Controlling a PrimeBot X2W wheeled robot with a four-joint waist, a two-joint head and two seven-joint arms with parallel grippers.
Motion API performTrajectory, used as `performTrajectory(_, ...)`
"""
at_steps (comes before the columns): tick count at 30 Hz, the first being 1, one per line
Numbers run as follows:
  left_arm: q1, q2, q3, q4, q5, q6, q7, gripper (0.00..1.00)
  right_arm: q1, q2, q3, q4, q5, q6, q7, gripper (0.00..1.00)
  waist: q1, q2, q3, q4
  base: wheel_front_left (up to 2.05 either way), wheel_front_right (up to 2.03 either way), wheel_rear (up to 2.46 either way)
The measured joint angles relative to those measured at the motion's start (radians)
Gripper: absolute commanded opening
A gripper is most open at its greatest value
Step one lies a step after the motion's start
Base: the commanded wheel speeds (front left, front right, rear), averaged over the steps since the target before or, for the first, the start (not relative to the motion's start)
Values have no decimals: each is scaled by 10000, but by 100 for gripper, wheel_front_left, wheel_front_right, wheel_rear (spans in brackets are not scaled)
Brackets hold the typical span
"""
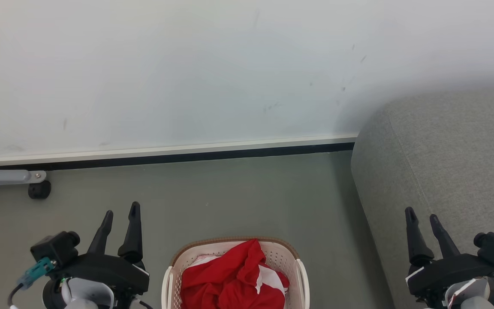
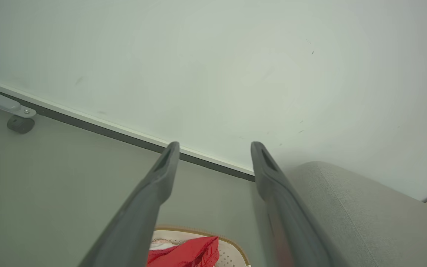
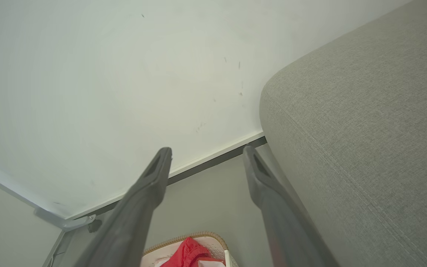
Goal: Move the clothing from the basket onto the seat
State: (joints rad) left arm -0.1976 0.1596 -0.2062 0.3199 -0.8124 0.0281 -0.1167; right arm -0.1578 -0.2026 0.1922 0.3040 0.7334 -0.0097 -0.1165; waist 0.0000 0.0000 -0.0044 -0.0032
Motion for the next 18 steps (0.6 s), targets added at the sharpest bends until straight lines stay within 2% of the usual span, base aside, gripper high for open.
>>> performTrajectory(18, 3, 130, -217, 115, 2612, 527, -729, 100, -248, -226, 1076, 364, -2589, -435, -713, 100, 0, 0, 9, -30, 0, 0, 0)
